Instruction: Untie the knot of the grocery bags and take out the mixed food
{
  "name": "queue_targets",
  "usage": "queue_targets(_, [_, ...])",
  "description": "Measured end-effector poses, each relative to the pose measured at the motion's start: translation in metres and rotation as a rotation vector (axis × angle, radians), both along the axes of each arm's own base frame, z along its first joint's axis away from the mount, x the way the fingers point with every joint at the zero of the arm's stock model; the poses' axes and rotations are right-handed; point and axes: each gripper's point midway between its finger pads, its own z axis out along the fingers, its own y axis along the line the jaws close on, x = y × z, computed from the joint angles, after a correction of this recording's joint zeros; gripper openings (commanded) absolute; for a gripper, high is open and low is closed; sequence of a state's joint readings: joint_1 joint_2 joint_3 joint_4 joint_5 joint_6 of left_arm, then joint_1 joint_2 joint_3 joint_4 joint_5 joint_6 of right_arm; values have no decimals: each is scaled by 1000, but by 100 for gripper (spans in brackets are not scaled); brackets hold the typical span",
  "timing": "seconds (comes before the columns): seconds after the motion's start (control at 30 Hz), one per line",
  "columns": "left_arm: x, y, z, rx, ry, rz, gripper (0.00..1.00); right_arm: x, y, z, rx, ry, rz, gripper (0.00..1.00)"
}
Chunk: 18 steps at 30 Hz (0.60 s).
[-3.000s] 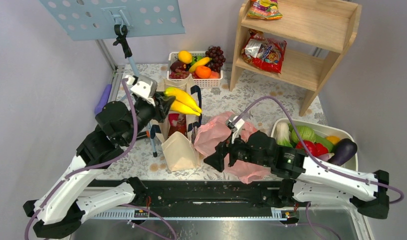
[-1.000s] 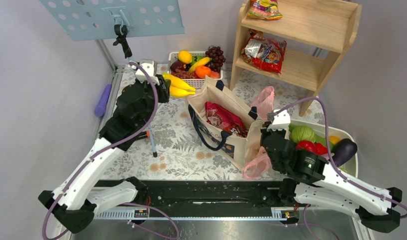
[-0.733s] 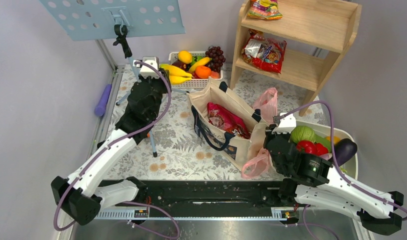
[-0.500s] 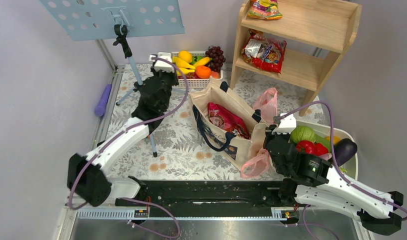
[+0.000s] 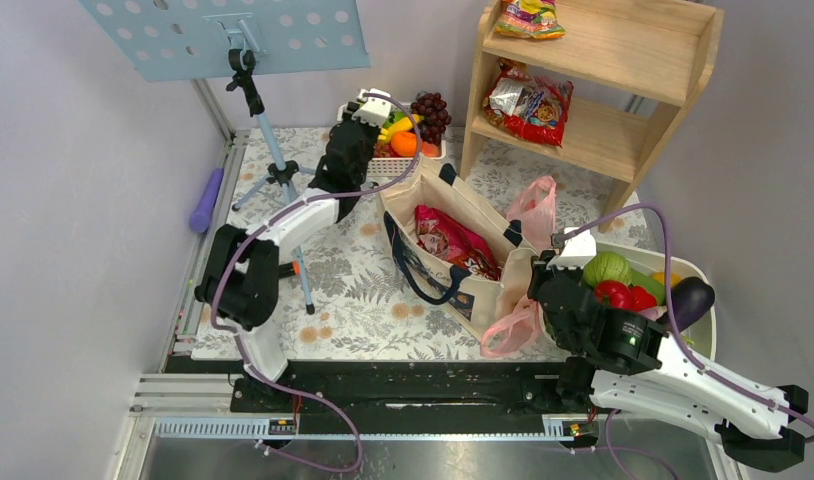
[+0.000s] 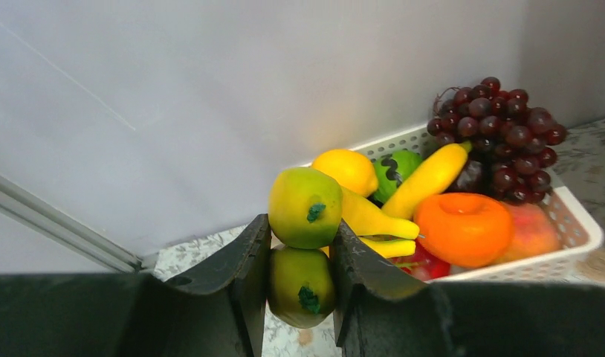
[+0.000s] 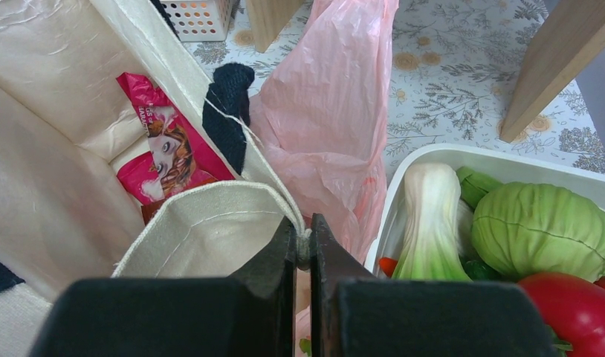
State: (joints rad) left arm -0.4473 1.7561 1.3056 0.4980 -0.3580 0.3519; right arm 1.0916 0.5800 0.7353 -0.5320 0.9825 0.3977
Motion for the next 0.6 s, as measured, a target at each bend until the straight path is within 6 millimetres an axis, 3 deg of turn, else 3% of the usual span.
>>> queue_targets(0.4, [71, -17, -29, 194, -16, -38, 0, 5, 8, 0, -61, 20, 3, 0])
queue_targets(0.6, [95, -27, -43, 229, -3, -68, 3, 10, 14, 1, -101, 35, 2, 0])
